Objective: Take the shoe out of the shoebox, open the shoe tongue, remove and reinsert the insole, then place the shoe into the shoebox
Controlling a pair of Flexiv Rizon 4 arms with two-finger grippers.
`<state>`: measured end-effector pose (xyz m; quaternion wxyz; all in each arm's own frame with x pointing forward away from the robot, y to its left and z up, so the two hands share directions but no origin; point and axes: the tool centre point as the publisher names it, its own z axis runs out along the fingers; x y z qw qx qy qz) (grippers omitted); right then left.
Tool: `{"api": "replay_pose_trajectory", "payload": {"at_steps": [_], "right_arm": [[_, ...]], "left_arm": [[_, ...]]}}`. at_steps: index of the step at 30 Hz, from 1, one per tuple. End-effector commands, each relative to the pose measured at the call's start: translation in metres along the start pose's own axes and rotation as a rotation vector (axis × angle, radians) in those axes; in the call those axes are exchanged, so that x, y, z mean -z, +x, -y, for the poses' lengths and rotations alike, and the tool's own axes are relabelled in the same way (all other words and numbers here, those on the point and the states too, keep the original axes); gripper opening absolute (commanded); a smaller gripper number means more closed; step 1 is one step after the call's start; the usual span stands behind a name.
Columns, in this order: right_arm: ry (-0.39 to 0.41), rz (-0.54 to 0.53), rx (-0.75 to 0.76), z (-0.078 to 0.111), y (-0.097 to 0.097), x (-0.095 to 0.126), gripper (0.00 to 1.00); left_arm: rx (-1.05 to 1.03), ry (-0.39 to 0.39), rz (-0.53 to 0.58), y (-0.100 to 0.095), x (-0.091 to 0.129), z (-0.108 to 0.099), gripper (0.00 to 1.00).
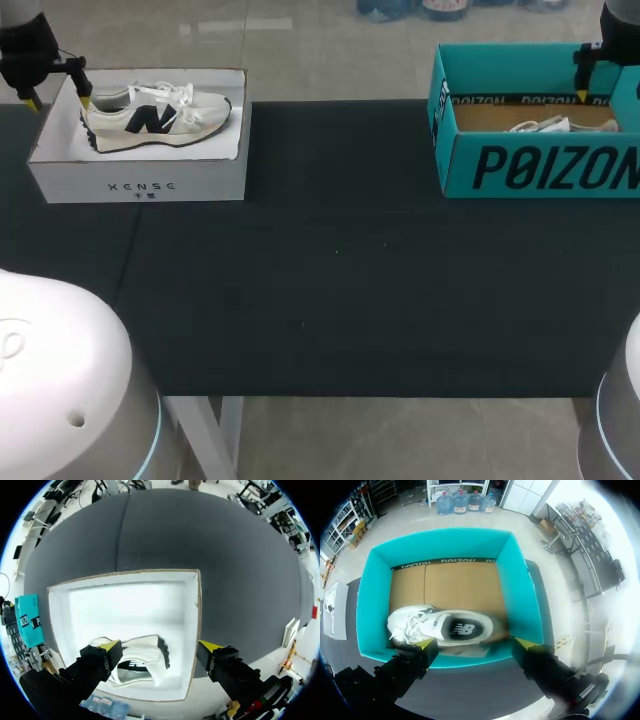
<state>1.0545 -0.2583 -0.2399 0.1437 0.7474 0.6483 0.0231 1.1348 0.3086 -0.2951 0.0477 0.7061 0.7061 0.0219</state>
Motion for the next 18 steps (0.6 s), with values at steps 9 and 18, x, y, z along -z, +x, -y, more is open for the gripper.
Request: {"api": "replay_pose_trajectory", "payload": {"at_steps": [9,18], "right_arm": [[-0.003,0.001,-0.001,0.001,0.0,0.0,1.0],[-0.003,0.001,-0.001,0.001,0.0,0.0,1.0]], "left_arm": [[-0.001,0.044,-0.016,0.005,-0.031,-0.071,1.0],[0.022,0.04,-0.009,0.003,-0.048,-0.081,1.0]]}}
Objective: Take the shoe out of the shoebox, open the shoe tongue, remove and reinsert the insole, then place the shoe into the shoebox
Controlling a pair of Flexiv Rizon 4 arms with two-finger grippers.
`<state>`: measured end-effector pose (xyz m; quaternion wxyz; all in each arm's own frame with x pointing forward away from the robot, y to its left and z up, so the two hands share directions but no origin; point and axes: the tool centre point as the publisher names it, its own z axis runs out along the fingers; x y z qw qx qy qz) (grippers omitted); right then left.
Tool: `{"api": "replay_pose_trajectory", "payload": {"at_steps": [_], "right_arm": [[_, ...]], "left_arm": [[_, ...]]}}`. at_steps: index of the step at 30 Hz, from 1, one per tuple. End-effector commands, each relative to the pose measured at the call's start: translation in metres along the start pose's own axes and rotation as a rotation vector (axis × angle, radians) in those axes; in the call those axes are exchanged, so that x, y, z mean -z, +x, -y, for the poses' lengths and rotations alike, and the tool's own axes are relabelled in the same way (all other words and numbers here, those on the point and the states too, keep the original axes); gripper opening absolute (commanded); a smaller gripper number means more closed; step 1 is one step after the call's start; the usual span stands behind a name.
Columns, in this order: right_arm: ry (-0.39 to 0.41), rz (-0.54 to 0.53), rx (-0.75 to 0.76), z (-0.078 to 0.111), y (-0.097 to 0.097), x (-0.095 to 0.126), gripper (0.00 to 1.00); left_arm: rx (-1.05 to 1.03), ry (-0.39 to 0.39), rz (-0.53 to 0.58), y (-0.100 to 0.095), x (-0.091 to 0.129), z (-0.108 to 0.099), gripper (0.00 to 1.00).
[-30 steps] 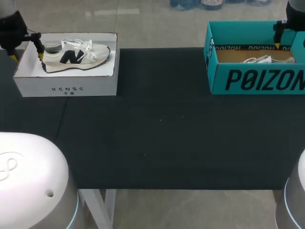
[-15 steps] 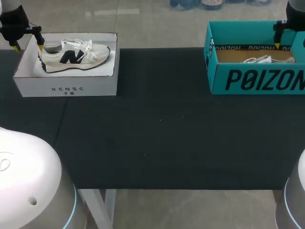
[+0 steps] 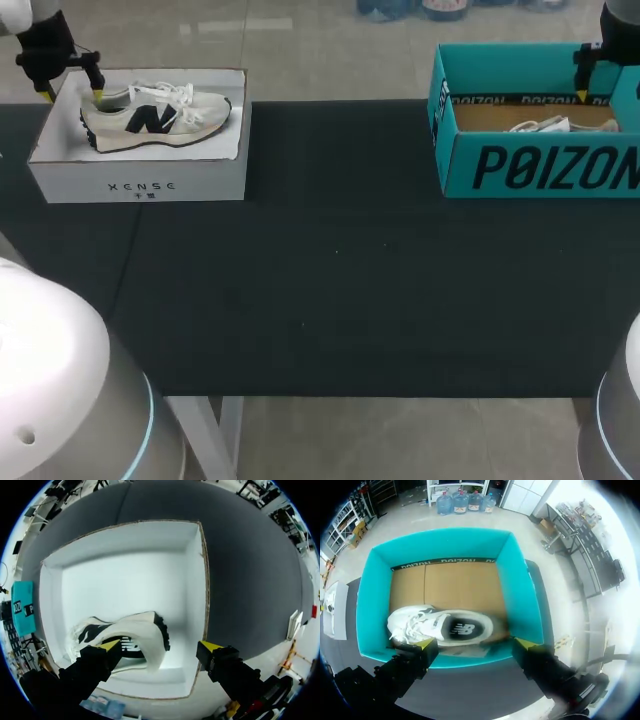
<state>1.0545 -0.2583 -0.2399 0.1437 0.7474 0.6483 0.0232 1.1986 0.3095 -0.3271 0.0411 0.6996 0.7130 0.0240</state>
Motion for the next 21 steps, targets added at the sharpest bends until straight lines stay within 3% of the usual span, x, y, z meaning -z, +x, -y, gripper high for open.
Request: {"api": "replay_pose_trajectory", "payload": {"at_steps": [1,21], "right_arm": [[-0.003,0.001,-0.001,0.001,0.0,0.0,1.0],[-0.003,0.001,-0.001,0.001,0.0,0.0,1.0]], "left_arm": [[0.003,0.035,0.003,-0.001,-0.012,-0.021,1.0],[0.058,0.013,-0.028,-0.007,-0.027,-0.018,1.0]]}}
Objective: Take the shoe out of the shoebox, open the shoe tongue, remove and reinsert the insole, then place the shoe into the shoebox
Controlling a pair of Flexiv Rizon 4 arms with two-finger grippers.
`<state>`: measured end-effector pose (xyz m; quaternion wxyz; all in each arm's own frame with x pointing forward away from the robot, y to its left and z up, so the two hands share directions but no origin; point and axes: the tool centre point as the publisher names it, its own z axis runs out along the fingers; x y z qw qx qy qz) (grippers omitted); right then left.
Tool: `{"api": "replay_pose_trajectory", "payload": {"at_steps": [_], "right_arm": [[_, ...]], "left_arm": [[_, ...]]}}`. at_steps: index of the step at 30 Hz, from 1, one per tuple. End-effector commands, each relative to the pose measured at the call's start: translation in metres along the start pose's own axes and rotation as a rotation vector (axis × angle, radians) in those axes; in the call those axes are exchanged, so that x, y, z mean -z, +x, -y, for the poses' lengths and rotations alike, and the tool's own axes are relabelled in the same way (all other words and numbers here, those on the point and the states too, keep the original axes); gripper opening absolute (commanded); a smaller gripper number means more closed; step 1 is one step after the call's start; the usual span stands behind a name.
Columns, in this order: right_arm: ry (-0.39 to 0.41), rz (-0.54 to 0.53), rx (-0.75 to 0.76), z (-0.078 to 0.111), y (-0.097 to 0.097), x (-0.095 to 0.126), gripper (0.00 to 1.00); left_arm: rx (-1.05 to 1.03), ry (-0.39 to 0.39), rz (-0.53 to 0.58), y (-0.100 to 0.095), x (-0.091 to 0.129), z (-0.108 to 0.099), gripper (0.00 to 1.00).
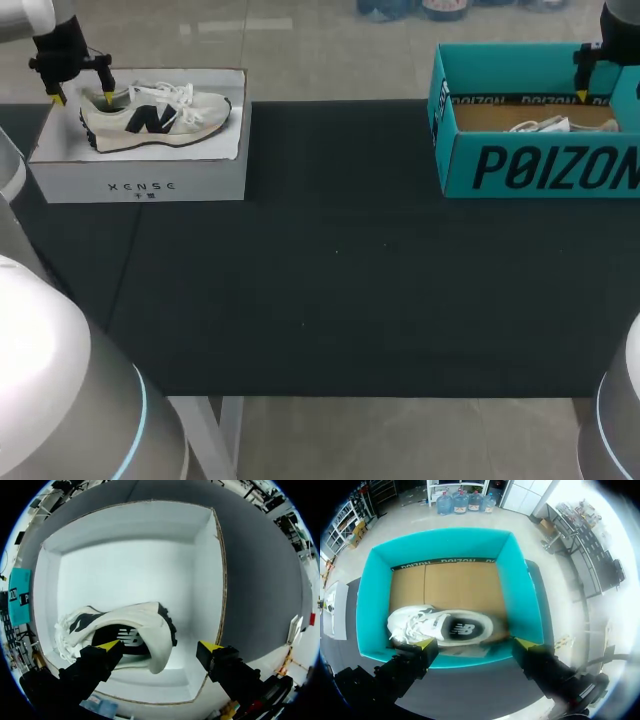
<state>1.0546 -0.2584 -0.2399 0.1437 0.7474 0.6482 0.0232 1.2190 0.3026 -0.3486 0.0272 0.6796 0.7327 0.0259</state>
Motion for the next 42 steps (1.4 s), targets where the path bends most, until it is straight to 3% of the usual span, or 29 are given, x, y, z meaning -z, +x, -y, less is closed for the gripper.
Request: {"api": "replay_pose_trajectory", "payload": {"at_steps": [1,7,8,11,12,15,31,36,37,42], "right_arm": [[-0.003,0.001,-0.001,0.001,0.0,0.0,1.0],[-0.003,0.001,-0.001,0.001,0.0,0.0,1.0],[-0.003,0.001,-0.001,0.001,0.0,0.0,1.0],[-0.003,0.001,-0.001,0.001,0.0,0.0,1.0],[-0.003,0.001,-0.001,0.001,0.0,0.0,1.0],[-0.003,0.001,-0.001,0.001,0.0,0.0,1.0],[-0.003,0.001,-0.001,0.001,0.0,0.0,1.0],[-0.003,0.001,-0.001,0.001,0.0,0.0,1.0],[-0.003,0.001,-0.001,0.001,0.0,0.0,1.0],[-0.003,0.001,-0.001,0.001,0.0,0.0,1.0]], "left_arm": [[0.006,-0.004,-0.004,0.0,-0.004,0.0,1.0],[0.022,-0.009,-0.008,0.002,-0.006,-0.003,1.0],[0.023,-0.01,-0.006,0.002,-0.006,-0.003,0.96],[0.026,-0.013,-0.006,0.002,-0.006,-0.003,0.79],[0.024,-0.016,-0.011,0.002,-0.006,-0.003,0.61],[0.02,-0.021,-0.014,0.001,-0.006,-0.003,0.5],[0.026,-0.026,-0.016,-0.002,-0.005,0.002,0.36],[0.022,-0.028,-0.017,-0.002,-0.003,0.006,0.1],[0.021,-0.029,-0.018,-0.002,-0.003,0.007,0.01],[0.018,-0.033,-0.018,0.0,0.0,0.009,0.0]]}}
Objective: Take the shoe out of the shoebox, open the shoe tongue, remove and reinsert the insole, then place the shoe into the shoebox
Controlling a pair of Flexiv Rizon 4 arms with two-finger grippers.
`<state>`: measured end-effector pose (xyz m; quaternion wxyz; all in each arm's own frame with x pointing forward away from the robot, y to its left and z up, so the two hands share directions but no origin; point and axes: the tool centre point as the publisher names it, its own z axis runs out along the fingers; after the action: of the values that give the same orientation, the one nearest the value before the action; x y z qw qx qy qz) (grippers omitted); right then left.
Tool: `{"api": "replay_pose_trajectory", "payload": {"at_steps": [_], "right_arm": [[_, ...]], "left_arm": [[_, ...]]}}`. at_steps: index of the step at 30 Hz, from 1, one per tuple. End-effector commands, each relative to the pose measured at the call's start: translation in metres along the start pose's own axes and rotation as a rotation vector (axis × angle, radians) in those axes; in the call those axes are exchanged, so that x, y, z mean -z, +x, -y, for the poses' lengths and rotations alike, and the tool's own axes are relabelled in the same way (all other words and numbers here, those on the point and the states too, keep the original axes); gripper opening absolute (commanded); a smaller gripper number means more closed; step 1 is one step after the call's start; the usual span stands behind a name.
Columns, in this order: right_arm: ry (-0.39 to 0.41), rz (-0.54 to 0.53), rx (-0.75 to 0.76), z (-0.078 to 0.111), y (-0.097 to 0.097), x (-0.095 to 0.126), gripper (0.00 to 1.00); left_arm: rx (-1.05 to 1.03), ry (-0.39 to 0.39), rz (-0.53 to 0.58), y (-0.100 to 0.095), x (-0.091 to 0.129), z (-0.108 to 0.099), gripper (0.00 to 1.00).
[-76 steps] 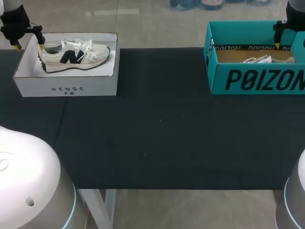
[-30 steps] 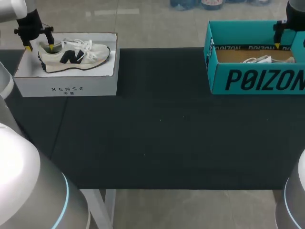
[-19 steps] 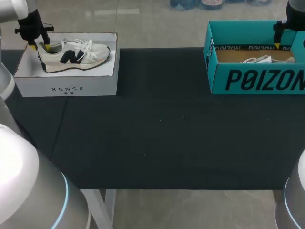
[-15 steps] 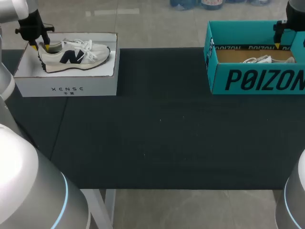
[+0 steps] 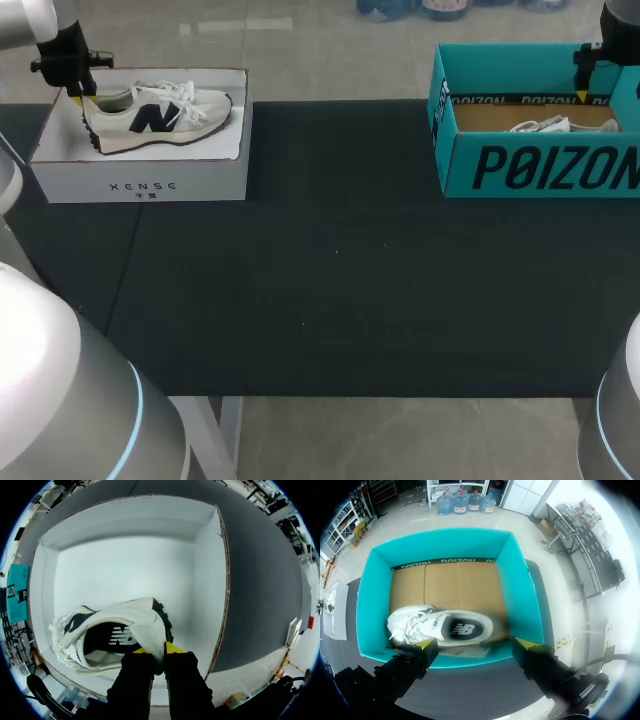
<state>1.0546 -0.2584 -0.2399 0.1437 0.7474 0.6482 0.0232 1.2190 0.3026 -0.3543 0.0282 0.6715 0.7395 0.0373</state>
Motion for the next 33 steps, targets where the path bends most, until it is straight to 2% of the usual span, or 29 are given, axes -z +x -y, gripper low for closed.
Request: {"api": "replay_pose_trajectory", "payload": {"at_steps": [1,8,21,27,33], "right_arm": [[-0.003,0.001,-0.001,0.001,0.0,0.0,1.0],[-0.003,0.001,-0.001,0.001,0.0,0.0,1.0],[-0.003,0.001,-0.001,0.001,0.0,0.0,1.0],[-0.003,0.001,-0.001,0.001,0.0,0.0,1.0],[-0.003,0.001,-0.001,0.001,0.0,0.0,1.0]], "left_arm": [[-0.003,-0.015,-0.002,0.0,0.007,0.009,0.0],[-0.021,-0.033,-0.001,0.002,0.02,0.014,0.0],[-0.042,-0.093,0.014,0.006,0.062,0.031,0.0],[-0.066,-0.129,0.02,0.001,0.094,0.041,0.0],[-0.101,-0.17,0.04,-0.016,0.141,0.062,0.0]]}}
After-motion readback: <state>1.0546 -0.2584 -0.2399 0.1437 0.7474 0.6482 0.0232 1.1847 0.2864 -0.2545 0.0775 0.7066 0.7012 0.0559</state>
